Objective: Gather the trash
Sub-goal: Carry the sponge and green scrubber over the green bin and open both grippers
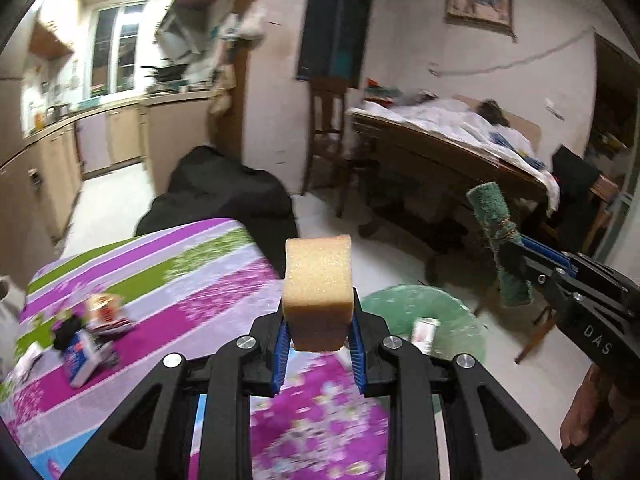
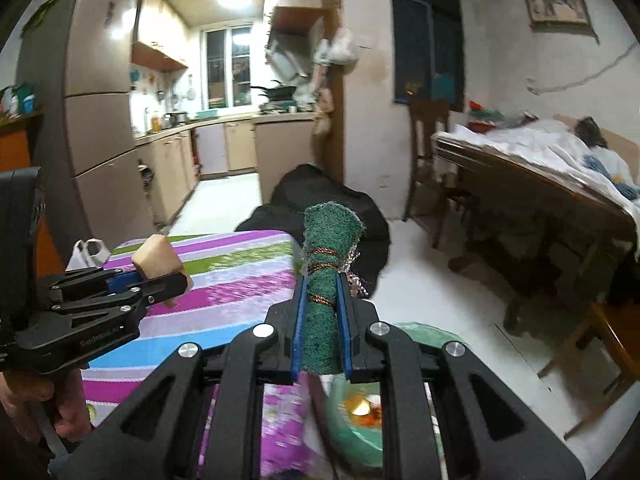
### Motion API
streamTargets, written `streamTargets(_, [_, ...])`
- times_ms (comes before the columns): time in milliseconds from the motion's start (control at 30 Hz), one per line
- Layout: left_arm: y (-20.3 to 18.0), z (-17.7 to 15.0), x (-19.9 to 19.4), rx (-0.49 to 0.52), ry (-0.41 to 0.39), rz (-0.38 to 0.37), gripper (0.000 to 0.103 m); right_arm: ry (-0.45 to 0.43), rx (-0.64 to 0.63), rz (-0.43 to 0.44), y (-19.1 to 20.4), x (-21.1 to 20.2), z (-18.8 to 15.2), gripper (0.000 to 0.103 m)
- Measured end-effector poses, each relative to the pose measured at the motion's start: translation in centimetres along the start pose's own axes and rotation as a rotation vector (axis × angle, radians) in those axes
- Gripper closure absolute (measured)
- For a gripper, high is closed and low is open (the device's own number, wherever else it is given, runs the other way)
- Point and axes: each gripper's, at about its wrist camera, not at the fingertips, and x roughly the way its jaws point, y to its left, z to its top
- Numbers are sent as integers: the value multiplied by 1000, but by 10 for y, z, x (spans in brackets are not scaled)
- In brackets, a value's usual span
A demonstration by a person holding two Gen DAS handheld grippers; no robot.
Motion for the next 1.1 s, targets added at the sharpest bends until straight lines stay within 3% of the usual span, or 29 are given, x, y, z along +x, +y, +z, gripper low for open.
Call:
streamTargets(200, [-65, 20, 52, 54, 83, -81, 76, 100, 65, -46, -57, 9, -6, 90])
streamTargets(433, [-109, 29, 120, 103, 200, -112, 76, 260, 149, -53, -106, 43, -25, 90])
streamTargets(633, [-122, 16, 179, 121, 314, -103, 76, 366, 195, -53, -129, 71, -41, 90])
streamTargets(833, [-110, -12, 209, 99, 389, -117, 76, 444, 214, -56, -141, 96, -54, 90])
streamTargets(1100, [-106, -29, 232, 105, 417, -103, 76, 476, 224, -51, -152, 109, -70, 90])
